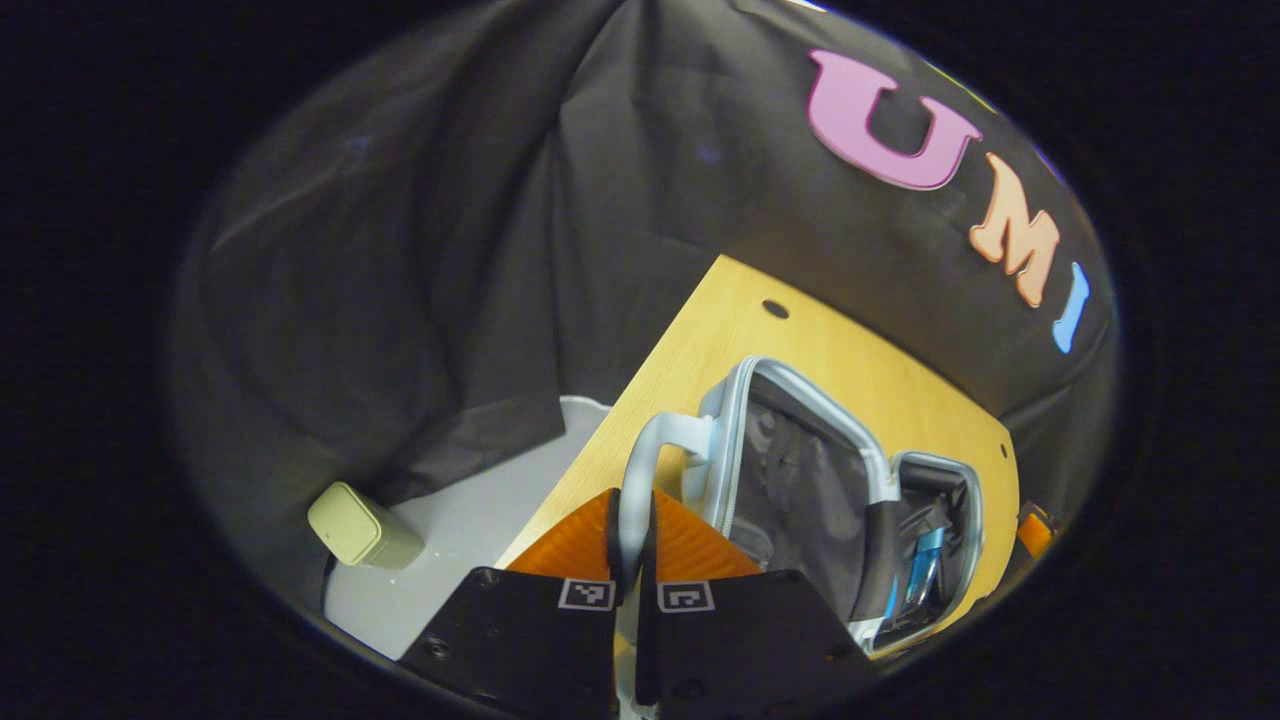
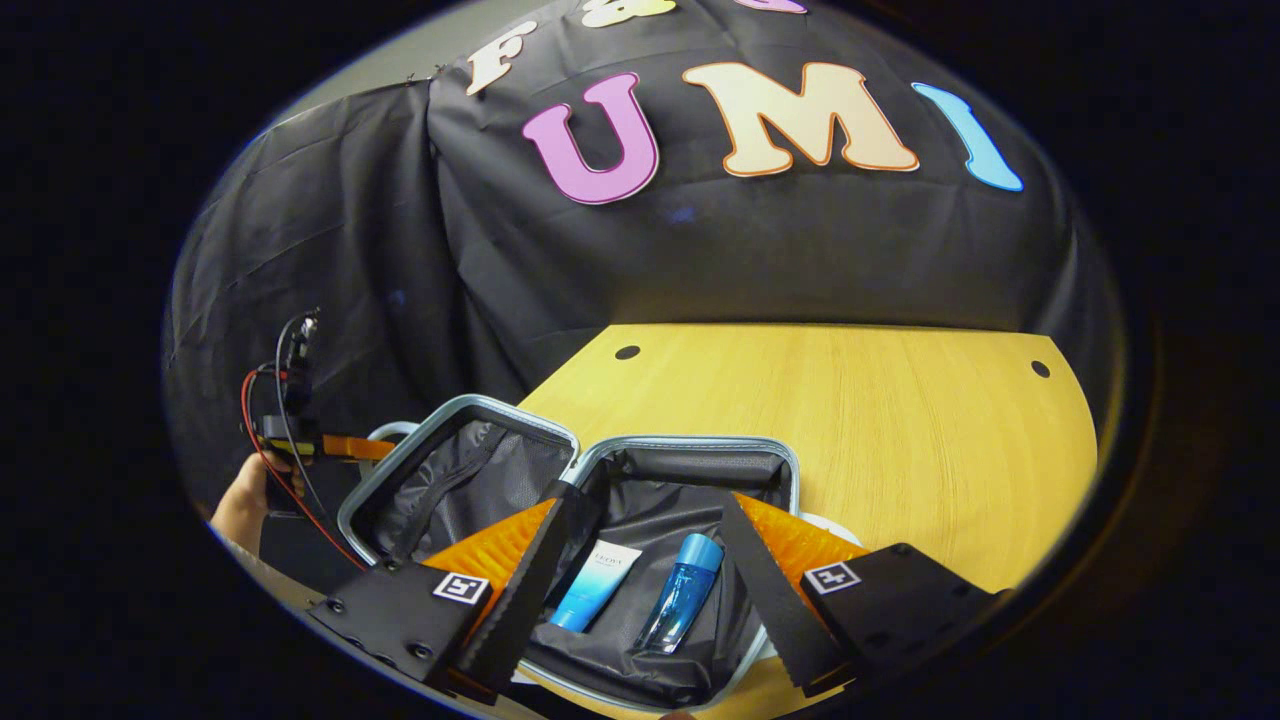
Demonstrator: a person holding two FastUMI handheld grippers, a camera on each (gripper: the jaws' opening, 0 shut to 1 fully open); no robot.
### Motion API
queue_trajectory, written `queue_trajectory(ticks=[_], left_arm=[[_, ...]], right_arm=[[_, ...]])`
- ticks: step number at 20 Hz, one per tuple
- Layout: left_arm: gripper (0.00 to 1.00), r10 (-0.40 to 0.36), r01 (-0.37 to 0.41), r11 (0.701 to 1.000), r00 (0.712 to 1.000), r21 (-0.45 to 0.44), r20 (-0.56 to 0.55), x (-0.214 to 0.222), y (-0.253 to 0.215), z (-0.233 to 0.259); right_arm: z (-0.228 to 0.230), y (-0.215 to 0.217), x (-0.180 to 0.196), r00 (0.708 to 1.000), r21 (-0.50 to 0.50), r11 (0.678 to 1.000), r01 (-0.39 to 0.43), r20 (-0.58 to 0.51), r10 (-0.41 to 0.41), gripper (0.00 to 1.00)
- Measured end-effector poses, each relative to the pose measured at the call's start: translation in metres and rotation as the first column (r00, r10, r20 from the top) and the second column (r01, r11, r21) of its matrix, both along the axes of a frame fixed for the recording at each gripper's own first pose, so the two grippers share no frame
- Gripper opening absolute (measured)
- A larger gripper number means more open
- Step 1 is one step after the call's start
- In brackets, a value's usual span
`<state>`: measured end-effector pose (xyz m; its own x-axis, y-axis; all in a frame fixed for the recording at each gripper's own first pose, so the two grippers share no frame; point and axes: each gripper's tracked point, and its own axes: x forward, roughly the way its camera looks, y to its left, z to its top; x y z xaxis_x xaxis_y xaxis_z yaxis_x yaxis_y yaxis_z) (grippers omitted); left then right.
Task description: First open the suitcase, pack the skin care products into it, and then close the suitcase.
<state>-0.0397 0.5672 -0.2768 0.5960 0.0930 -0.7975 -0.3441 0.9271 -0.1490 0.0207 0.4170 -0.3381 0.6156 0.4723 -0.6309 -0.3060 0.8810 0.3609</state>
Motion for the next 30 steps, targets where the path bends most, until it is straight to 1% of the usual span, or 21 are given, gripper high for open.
queue_trajectory(ticks=[2,4,7,9,12,14,19,23,27,30], left_arm=[[0.01,-0.032,0.029,0.999,0.996,0.038,0.079,0.011,-0.018,0.036],[0.01,-0.074,0.065,0.996,0.989,0.066,0.132,0.021,-0.044,0.066],[0.01,-0.127,0.111,0.989,0.977,0.098,0.173,0.029,-0.084,0.096],[0.01,-0.162,0.142,0.983,0.967,0.115,0.196,0.033,-0.11,0.114],[0.0,-0.203,0.183,0.978,0.95,0.104,0.236,0.038,-0.151,0.137],[0.01,-0.242,0.225,0.97,0.936,0.092,0.257,0.041,-0.178,0.146],[0.01,-0.322,0.32,0.946,0.9,0.057,0.295,0.051,-0.254,0.155],[0.01,-0.373,0.396,0.918,0.872,-0.008,0.318,0.059,-0.314,0.147],[0.02,-0.437,0.477,0.877,0.843,-0.059,0.314,0.061,-0.373,0.13],[0.02,-0.481,0.525,0.845,0.829,-0.102,0.285,0.06,-0.412,0.11]], right_arm=[[0.002,-0.005,-0.002,1.0,0.005,1.0,-0.028,0.013,0.028,0.98],[0.008,-0.013,-0.004,0.998,0.019,0.999,-0.051,0.029,0.05,0.98],[0.015,-0.034,-0.008,0.996,0.028,0.997,-0.069,0.051,0.067,0.98],[0.021,-0.051,-0.009,0.996,0.038,0.997,-0.067,0.062,0.065,0.98],[0.026,-0.08,-0.013,0.996,0.047,0.997,-0.055,0.071,0.052,0.98],[0.032,-0.1,-0.016,0.996,0.05,0.998,-0.039,0.082,0.035,0.98],[0.039,-0.145,-0.022,0.995,0.049,0.999,0.002,0.096,-0.007,0.98],[0.043,-0.179,-0.026,0.994,0.04,0.998,0.043,0.103,-0.047,0.98],[0.046,-0.211,-0.031,0.991,0.026,0.996,0.085,0.101,-0.087,0.98],[0.047,-0.237,-0.034,0.987,0.01,0.993,0.119,0.105,-0.119,0.98]])
